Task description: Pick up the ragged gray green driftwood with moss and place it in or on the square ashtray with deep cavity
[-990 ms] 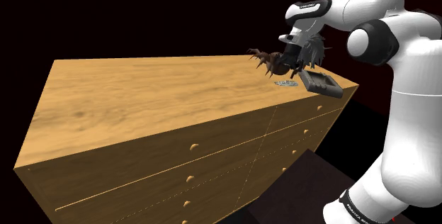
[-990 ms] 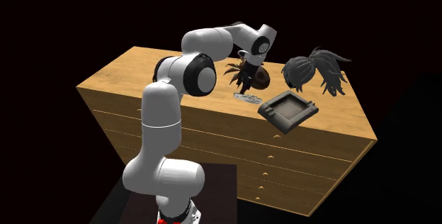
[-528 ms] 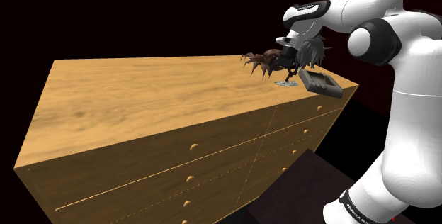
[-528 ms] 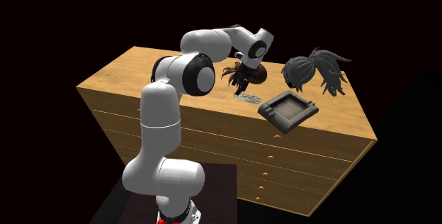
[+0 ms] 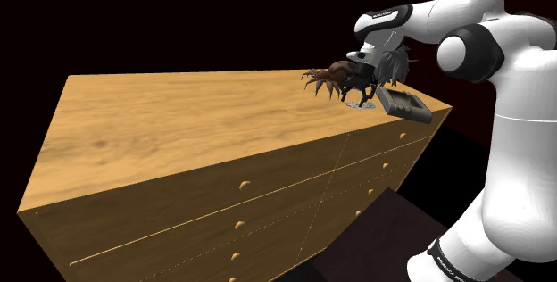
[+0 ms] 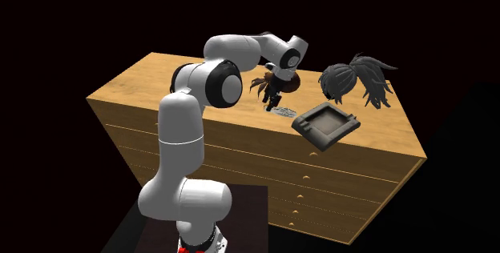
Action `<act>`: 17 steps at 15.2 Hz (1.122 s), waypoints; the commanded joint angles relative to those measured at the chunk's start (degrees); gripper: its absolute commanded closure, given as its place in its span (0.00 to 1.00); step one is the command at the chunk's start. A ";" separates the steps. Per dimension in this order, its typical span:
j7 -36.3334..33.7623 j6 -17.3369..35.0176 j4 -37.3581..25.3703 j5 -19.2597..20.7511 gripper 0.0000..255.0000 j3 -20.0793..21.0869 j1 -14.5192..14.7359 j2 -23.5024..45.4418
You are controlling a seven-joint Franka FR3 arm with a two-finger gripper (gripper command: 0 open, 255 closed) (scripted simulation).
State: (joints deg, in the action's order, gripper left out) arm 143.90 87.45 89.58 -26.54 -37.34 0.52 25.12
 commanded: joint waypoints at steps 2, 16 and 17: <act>-0.05 0.04 0.57 0.23 1.00 0.00 0.04 0.27; -28.24 4.08 2.11 12.38 0.00 -9.14 7.39 -2.75; -33.11 3.91 2.10 14.67 0.00 -10.69 8.79 -3.16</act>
State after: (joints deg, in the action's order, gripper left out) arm 116.68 91.43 91.65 -14.41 -46.42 7.71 22.56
